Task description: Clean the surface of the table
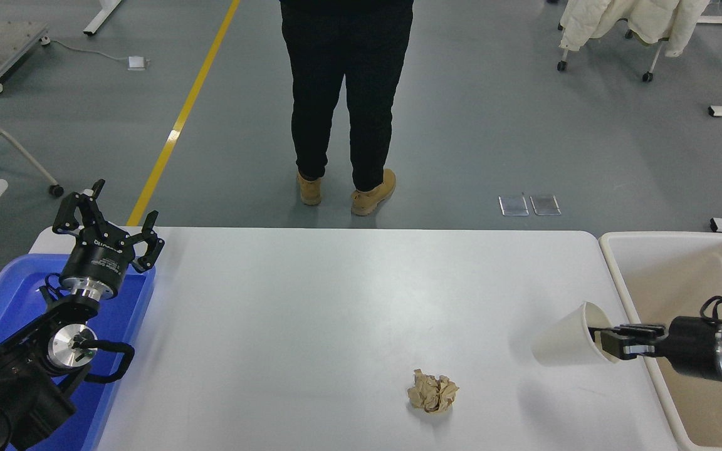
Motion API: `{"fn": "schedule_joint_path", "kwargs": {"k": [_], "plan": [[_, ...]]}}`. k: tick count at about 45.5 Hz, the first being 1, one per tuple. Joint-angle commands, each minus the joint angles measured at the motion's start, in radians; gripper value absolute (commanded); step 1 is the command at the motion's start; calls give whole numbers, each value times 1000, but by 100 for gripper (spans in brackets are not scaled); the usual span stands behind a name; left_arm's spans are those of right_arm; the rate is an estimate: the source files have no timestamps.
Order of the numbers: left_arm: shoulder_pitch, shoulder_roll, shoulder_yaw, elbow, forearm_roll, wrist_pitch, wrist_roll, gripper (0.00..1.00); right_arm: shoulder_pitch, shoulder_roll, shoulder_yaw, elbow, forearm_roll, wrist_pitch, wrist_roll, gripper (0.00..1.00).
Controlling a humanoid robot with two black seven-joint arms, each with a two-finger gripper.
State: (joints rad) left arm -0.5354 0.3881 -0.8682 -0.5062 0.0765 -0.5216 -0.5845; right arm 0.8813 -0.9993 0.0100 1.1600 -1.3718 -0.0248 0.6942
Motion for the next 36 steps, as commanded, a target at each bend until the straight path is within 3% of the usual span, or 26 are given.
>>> {"fn": "schedule_joint_path", "kwargs": {"k": [1, 8, 20, 29, 36], "plan": [[0, 0, 0, 0, 0, -1, 0, 100, 117, -64, 82, 4, 206, 2, 33, 0], [0, 0, 0, 0, 0, 0, 0, 100, 177, -85, 74, -94, 367, 2, 31, 0], [0, 0, 0, 0, 0, 0, 0, 100, 168, 37, 48, -512, 565, 29, 1, 0], [0, 0, 0, 0, -1, 0, 0, 100, 157, 174, -5, -884, 726, 118, -149, 0], [0, 0, 0, 0, -1, -2, 0, 100, 122, 240, -80, -1006, 813, 131, -289, 0]]}}
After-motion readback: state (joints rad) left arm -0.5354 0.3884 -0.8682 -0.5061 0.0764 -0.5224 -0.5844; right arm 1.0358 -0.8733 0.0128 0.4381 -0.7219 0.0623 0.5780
